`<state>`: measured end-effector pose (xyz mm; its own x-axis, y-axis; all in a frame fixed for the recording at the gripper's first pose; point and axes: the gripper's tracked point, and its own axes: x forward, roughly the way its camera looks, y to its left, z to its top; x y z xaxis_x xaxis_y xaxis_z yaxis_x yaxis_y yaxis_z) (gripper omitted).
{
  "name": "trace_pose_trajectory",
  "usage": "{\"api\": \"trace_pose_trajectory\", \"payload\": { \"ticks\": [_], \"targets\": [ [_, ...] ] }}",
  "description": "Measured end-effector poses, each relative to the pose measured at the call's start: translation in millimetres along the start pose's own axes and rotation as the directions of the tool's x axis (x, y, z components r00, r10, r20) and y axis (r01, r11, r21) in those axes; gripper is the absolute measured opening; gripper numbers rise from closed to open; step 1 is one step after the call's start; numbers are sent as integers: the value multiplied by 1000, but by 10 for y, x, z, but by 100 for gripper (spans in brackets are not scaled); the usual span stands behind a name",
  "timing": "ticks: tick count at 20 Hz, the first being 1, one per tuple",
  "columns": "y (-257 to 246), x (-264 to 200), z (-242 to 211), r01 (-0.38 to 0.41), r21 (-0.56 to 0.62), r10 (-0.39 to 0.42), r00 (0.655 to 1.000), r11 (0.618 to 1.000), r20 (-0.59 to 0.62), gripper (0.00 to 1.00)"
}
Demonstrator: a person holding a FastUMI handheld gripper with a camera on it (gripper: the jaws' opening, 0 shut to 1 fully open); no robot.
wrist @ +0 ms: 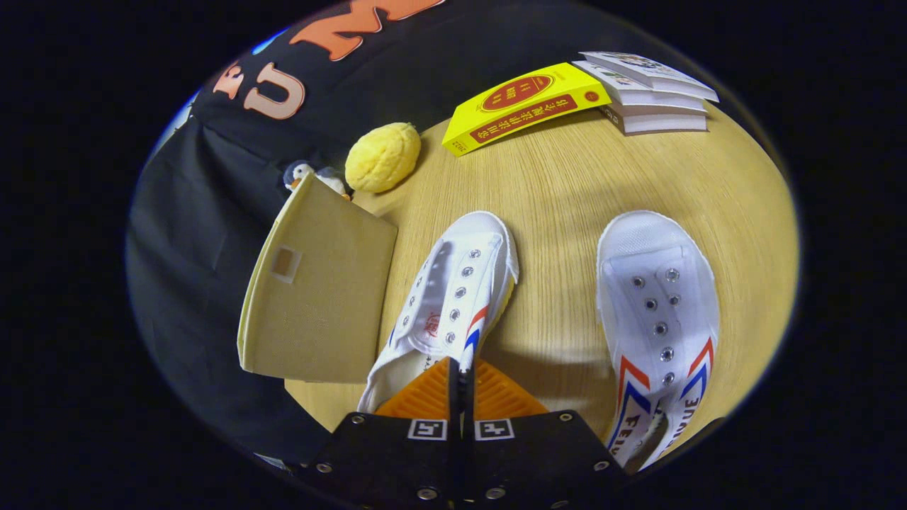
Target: Open the storage box then place both shoes into the box .Put the left shoe in first, then the right shoe, with the right side of both shoes facing outward in a uniform manner.
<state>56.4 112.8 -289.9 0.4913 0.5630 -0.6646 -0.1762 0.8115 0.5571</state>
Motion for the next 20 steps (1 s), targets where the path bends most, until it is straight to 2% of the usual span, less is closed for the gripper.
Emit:
{"api": "trace_pose_trajectory", "payload": {
  "ticks": [8,11,15,20],
  "targets": [
    [480,-267,441,-48,114,26,982,992,189,0],
    [788,-504,738,-64,91,38,965,994,259,0],
    [1475,-723,1001,-86,17,77,946,996,316,0],
    [2406,-466,928,-124,-72,139,952,990,272,0]
  ]
}}
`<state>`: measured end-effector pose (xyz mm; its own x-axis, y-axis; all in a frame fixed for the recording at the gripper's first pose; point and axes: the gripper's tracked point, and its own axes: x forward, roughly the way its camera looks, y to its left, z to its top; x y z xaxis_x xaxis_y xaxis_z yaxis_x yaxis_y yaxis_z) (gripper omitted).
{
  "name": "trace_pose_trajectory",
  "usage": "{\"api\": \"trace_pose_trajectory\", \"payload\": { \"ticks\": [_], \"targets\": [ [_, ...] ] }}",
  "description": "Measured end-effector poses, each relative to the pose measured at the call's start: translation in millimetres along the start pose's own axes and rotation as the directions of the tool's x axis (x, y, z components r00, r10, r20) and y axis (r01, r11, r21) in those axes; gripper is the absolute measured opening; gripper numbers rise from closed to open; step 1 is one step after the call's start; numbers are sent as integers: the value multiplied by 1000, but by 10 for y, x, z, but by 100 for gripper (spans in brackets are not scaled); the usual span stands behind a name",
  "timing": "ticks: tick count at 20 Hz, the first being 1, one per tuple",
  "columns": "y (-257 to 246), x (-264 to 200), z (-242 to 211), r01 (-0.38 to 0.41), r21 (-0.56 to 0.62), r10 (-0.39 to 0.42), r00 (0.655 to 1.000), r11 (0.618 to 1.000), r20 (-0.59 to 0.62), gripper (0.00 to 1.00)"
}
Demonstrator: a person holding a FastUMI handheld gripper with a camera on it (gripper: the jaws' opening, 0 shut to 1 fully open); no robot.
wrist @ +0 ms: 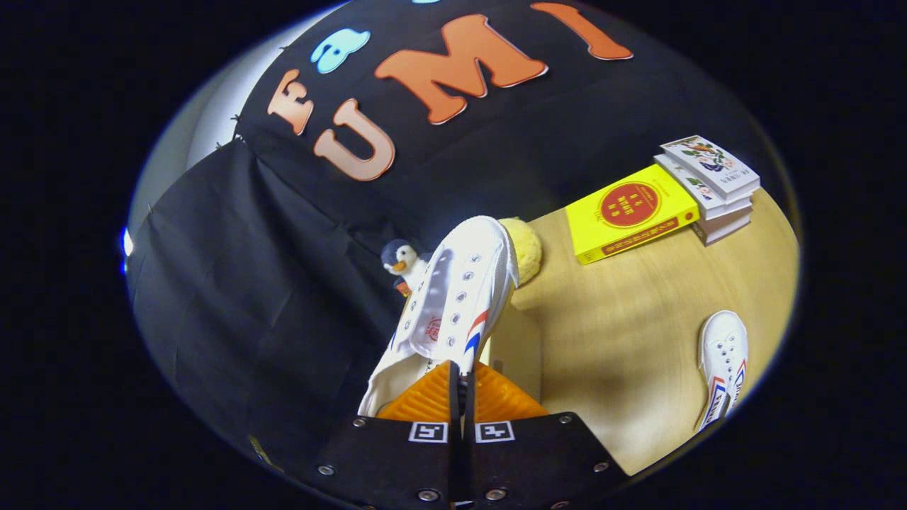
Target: Open the storage box then place both shoes into the box .Put the left shoe in first, then the right shoe, with the right side of both shoes facing outward in a uniform manner.
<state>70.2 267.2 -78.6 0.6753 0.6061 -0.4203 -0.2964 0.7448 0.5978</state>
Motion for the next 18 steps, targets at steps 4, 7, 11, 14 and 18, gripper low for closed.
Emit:
{"api": "trace_pose_trajectory", "payload": {
  "ticks": [4,7,11,14,18],
  "targets": [
    [374,453,-343,13,-20,-14,996,1000,-83,0],
    [511,779,-591,62,-59,-69,989,996,-129,0],
    [577,1073,-880,106,-146,-131,975,984,-178,0],
    [510,1124,-906,147,-184,-177,971,972,-162,0],
    [506,1128,-967,145,-204,-180,969,968,-168,0]
  ]
}}
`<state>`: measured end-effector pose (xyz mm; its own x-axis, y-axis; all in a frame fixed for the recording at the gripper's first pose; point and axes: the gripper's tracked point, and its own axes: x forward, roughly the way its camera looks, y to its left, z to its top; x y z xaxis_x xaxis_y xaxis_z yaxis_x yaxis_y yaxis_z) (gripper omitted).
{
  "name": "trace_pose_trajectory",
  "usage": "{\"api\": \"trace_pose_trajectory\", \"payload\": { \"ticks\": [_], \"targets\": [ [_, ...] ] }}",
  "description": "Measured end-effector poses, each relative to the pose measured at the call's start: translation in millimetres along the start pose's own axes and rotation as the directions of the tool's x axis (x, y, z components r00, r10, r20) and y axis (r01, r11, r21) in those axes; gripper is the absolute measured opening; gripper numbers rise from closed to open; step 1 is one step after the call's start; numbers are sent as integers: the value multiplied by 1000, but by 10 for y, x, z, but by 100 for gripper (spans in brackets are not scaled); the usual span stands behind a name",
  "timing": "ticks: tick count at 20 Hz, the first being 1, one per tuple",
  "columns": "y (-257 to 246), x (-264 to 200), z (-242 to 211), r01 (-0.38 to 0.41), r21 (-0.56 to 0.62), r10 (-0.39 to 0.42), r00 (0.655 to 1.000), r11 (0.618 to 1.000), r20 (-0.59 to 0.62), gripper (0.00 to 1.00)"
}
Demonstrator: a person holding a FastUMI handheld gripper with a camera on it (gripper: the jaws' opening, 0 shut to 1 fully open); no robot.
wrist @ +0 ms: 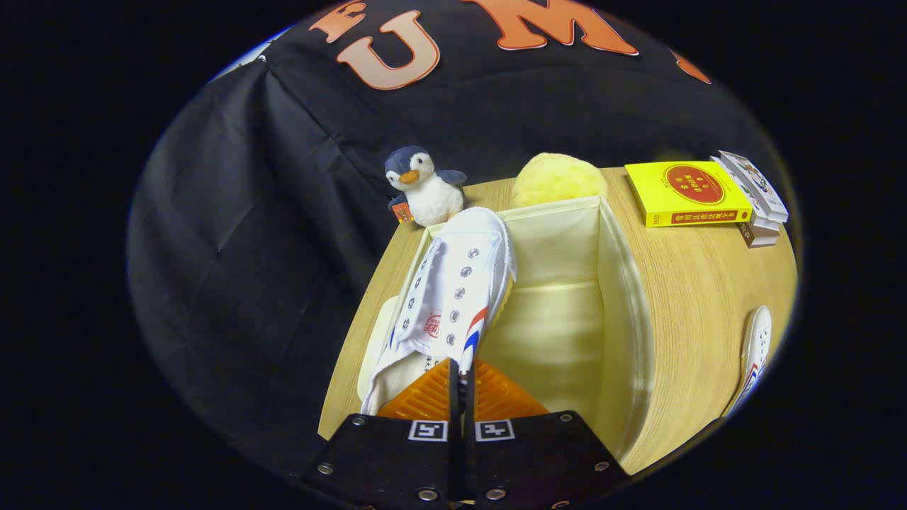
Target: Open the storage box then place both shoes into the box .Put the left shoe in first, then the right shoe, with the right side of both shoes facing outward in a uniform manner.
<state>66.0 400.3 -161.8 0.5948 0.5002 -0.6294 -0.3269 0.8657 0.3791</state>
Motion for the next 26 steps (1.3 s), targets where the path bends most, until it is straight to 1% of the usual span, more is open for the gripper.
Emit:
{"api": "trace_pose_trajectory", "payload": {
  "ticks": [2,5,6,7,9,11,14,18,22,24,26],
  "targets": [
    [18,54,-86,10,-37,-11,1000,999,-20,0],
    [-35,188,-273,44,-90,-51,996,995,-76,0],
    [-17,168,-301,42,-105,-52,994,994,-95,3],
    [8,180,-252,45,-120,-54,996,992,-76,6],
    [-42,151,-46,76,-149,-78,997,986,-9,53],
    [-66,95,-7,67,-127,-68,998,990,-2,100],
    [-231,-33,122,84,-91,-81,996,992,34,99],
    [-434,-253,292,78,-34,-75,994,996,84,98],
    [-780,-536,504,89,28,-92,982,996,164,98],
    [-968,-687,542,93,53,-101,979,994,176,98],
    [-1204,-825,558,114,61,-123,974,992,188,98]
  ]
}}
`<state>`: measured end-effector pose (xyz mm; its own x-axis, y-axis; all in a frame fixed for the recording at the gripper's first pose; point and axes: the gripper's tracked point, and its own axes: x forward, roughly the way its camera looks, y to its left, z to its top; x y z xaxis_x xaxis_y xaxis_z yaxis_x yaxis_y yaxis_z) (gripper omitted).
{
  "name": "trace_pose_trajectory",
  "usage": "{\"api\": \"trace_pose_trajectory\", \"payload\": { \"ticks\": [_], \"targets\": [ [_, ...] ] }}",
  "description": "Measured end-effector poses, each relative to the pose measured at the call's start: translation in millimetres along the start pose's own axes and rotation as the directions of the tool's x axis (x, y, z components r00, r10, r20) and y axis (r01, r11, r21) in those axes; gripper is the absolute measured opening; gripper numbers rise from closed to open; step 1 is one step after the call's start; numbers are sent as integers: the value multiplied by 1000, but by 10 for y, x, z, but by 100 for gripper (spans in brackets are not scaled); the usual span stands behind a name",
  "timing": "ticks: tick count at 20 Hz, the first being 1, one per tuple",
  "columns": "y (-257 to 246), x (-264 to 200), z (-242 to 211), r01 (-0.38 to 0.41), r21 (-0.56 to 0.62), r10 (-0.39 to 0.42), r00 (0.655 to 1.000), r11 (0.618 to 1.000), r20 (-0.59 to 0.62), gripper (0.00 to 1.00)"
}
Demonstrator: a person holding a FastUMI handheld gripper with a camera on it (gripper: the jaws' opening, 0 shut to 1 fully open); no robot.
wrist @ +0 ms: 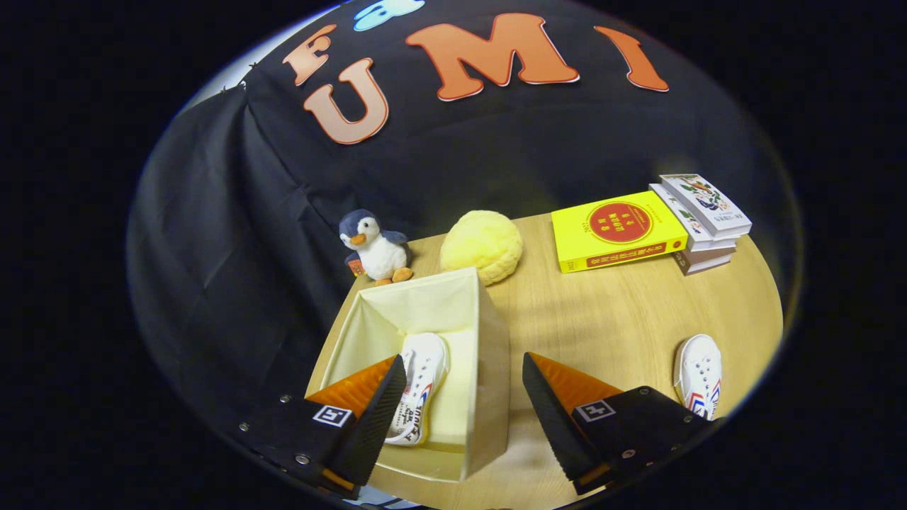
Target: Open the storage box then place both shoes into the box .Put the left shoe in first, then the right shoe, with the right side of both shoes facing outward in a uniform manner.
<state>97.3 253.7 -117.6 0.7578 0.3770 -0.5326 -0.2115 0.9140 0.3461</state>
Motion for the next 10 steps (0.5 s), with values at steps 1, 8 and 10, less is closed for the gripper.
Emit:
{"api": "trace_pose_trajectory", "payload": {
  "ticks": [1,8,10],
  "targets": [
    [-115,-54,17,10,1,-10,1000,1000,7,99],
    [-1079,-365,9,83,48,-83,997,995,7,99],
    [-1402,-436,-50,116,49,-116,993,992,-6,98]
  ]
}}
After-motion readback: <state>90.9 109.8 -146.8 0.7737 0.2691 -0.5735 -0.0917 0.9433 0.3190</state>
